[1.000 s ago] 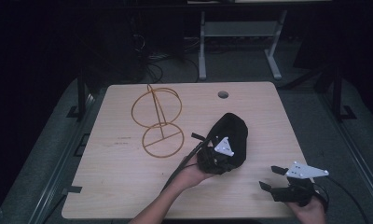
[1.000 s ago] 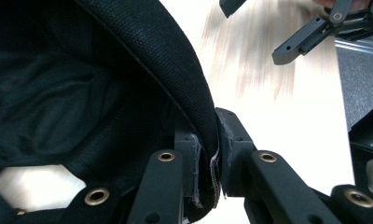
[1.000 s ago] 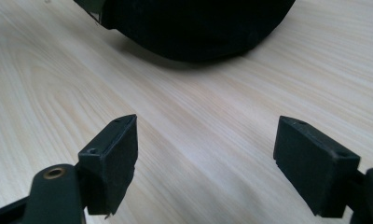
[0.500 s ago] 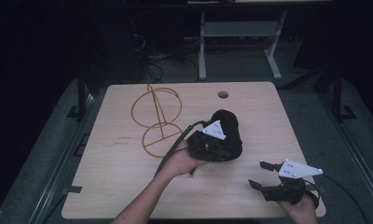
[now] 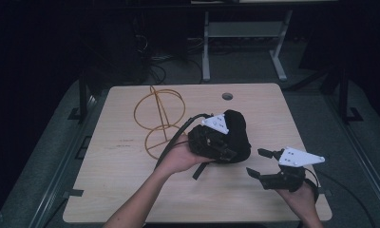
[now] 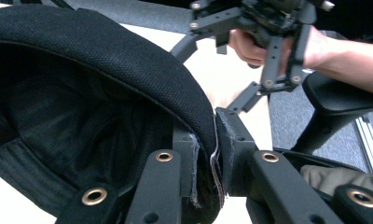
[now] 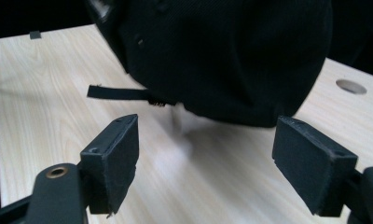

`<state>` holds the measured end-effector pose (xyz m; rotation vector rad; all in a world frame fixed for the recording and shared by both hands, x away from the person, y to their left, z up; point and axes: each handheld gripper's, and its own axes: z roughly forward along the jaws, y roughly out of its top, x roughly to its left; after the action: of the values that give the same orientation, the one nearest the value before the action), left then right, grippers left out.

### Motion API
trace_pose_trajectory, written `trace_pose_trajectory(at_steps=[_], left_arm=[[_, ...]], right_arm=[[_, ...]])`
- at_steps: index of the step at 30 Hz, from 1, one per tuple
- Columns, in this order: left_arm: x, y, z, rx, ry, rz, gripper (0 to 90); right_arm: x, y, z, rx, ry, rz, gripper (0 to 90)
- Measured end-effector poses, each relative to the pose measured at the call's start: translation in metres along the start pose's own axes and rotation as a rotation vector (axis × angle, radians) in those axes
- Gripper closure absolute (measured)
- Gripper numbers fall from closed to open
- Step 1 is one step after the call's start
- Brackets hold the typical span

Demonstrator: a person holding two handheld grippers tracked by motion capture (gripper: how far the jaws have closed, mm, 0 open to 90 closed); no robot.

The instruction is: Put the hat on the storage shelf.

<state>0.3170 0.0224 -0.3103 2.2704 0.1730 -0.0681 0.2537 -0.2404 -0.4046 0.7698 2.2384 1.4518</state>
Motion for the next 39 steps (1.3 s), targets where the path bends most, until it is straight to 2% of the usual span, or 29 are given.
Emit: trace_pose_trajectory(at_steps=[2, 5, 7, 9, 12, 13, 14, 16, 18, 19, 20, 24, 25, 29, 30, 31, 32, 35, 39], left_arm=[[-0.004, 0.003, 0.001, 0.01, -0.031, 0.018, 78.5], [-0.007, 0.007, 0.003, 0.03, -0.048, 0.037, 78.5], [-0.011, 0.01, 0.006, 0.047, -0.058, 0.053, 78.6], [-0.016, 0.012, 0.009, 0.051, -0.086, 0.067, 78.6], [-0.025, 0.018, 0.013, 0.077, -0.092, 0.114, 78.6], [-0.027, 0.019, 0.014, 0.085, -0.097, 0.125, 78.6], [-0.028, 0.021, 0.014, 0.092, -0.103, 0.131, 78.8], [-0.03, 0.024, 0.015, 0.093, -0.105, 0.137, 78.8], [-0.03, 0.025, 0.015, 0.085, -0.108, 0.137, 78.7], [-0.03, 0.025, 0.015, 0.085, -0.105, 0.139, 78.7], [-0.03, 0.025, 0.015, 0.087, -0.089, 0.138, 78.2], [-0.028, 0.023, 0.014, 0.068, -0.068, 0.128, 74.2], [-0.028, 0.022, 0.015, 0.067, -0.045, 0.126, 73.3], [-0.026, 0.021, 0.014, 0.044, -0.023, 0.12, 70.0], [-0.025, 0.022, 0.012, 0.03, -0.001, 0.113, 67.0], [-0.025, 0.022, 0.012, 0.03, -0.001, 0.113, 64.5], [-0.024, 0.022, 0.01, 0.025, 0.013, 0.106, 64.5], [-0.023, 0.022, 0.005, 0.006, 0.051, 0.097, 56.2], [-0.023, 0.017, 0.0, 0.0, 0.089, 0.092, 51.2]], right_arm=[[0.0, 0.005, 0.003, -0.008, 0.002, -0.01, 23.5], [0.0, 0.006, 0.005, -0.012, 0.005, -0.013, 25.6], [-0.001, 0.005, 0.006, -0.009, 0.017, -0.016, 30.7], [0.001, 0.003, 0.006, -0.011, 0.009, -0.029, 32.8], [0.006, 0.0, 0.003, -0.042, 0.01, -0.071, 46.9], [0.006, 0.0, 0.003, -0.042, 0.01, -0.071, 46.9], [0.008, -0.001, 0.001, -0.056, 0.004, -0.087, 53.1], [0.009, -0.002, 0.0, -0.063, -0.001, -0.096, 55.7], [0.012, -0.002, -0.004, -0.075, -0.031, -0.125, 69.3], [0.012, -0.002, -0.004, -0.075, -0.031, -0.125, 69.3], [0.012, -0.002, -0.006, -0.065, -0.027, -0.123, 73.5], [0.007, -0.003, -0.008, -0.067, -0.004, -0.084, 75.5], [0.005, -0.002, -0.009, -0.062, -0.003, -0.076, 76.1], [0.003, -0.001, -0.01, -0.061, -0.001, -0.06, 78.1], [0.001, 0.001, -0.012, -0.07, 0.011, -0.035, 79.4], [-0.001, 0.002, -0.014, -0.078, 0.015, -0.022, 79.7], [-0.001, 0.002, -0.014, -0.078, 0.015, -0.022, 79.7], [-0.009, 0.006, -0.019, -0.097, 0.031, 0.039, 80.9], [-0.015, 0.011, -0.022, -0.087, 0.03, 0.052, 81.6]])
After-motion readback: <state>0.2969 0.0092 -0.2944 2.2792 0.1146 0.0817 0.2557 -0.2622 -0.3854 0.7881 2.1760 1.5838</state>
